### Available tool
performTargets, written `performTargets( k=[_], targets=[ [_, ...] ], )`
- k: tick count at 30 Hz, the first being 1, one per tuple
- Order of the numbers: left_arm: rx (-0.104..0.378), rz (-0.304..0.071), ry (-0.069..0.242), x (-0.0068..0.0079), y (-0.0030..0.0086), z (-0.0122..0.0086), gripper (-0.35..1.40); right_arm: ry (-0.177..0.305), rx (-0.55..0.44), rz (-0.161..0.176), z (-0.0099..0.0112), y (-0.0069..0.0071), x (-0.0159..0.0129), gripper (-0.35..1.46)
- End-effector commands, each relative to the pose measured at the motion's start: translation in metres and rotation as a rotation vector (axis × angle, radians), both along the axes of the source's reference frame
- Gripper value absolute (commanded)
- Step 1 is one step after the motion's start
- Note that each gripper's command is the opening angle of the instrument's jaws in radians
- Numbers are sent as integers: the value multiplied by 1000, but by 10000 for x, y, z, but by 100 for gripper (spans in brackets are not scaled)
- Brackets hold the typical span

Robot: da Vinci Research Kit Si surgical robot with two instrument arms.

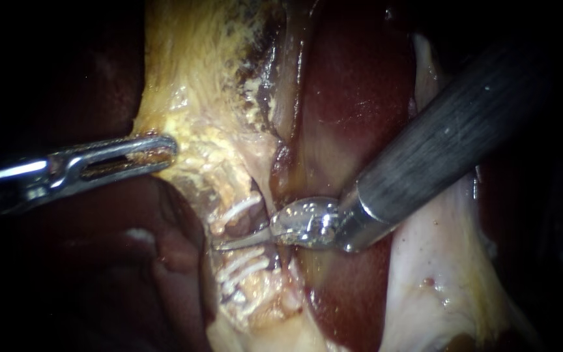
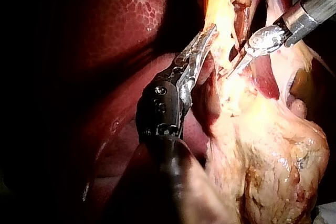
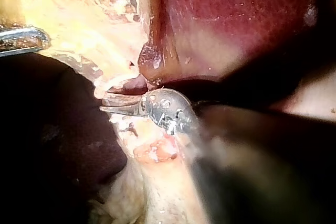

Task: Go back from the cut left tube

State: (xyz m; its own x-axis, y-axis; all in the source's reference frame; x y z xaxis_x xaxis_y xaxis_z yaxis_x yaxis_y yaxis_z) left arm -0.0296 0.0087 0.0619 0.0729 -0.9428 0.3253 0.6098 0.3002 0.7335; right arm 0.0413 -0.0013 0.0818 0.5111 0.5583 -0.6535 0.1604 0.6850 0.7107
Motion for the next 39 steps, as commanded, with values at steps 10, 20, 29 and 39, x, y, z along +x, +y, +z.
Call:
performTargets(
  k=[10, 20, 29, 39],
  targets=[
    [0, 0, 0, 0, 0, 1, -35, 3, -21, 5, 0, 0, -1, 69],
    [0, 2, -1, 4, 2, 4, -35, 64, -148, -26, -21, -13, -30, 118],
    [-1, 4, -2, 5, 3, 9, -35, 96, -378, 4, -48, 14, -83, 141],
    [-4, 5, -2, 6, 4, 19, -35, 74, -500, 42, -89, 64, -139, 143]
  ],
)
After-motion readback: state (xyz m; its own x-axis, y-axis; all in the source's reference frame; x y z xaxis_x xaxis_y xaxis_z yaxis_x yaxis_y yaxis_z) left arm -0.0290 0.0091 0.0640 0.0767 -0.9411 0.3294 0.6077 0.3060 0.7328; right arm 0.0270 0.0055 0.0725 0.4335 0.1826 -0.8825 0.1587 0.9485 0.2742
